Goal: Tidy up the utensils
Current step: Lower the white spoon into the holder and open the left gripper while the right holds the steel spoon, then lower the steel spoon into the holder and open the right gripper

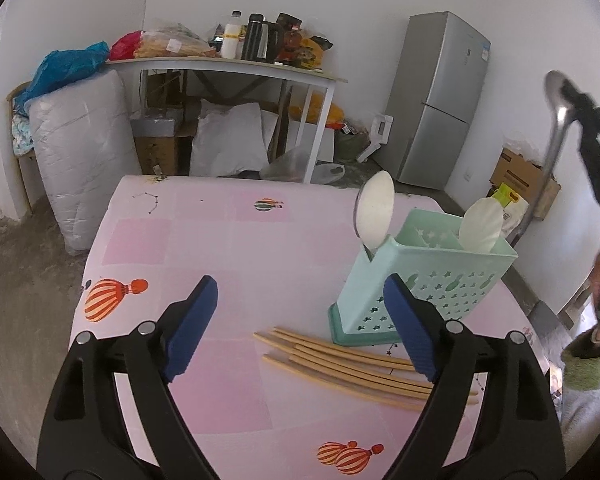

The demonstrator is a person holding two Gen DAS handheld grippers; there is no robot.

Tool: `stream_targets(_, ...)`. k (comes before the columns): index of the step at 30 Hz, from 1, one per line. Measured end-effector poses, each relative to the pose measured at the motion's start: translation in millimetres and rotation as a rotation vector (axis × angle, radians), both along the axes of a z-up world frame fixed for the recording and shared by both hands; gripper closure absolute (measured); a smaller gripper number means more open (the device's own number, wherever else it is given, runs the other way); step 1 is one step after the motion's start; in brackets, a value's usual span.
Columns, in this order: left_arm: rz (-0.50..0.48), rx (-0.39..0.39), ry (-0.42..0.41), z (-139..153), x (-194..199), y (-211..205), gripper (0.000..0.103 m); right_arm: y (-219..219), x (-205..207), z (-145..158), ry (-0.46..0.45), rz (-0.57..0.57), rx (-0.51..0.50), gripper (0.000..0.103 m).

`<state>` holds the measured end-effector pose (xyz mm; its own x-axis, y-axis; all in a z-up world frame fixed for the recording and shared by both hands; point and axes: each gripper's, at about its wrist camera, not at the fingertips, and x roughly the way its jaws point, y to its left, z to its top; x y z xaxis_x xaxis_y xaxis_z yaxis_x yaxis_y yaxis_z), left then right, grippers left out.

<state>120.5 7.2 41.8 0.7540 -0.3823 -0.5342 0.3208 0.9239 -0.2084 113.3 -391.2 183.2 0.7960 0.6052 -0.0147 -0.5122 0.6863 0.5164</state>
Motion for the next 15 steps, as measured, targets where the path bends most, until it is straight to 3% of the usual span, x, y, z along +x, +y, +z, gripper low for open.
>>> stream_targets(8, 0.017, 0.005, 0.023, -7.2, 0.6, 3.8, 0.022, -13.8, 27.7, -71.5, 0.11, 0.042, 0.082, 0.099)
stream_targets(15, 0.017, 0.01, 0.046, -17.2, -0.3, 3.1, 0.022, -22.9, 12.9, -110.2, 0.21, -0.029, 0.076, 0.095)
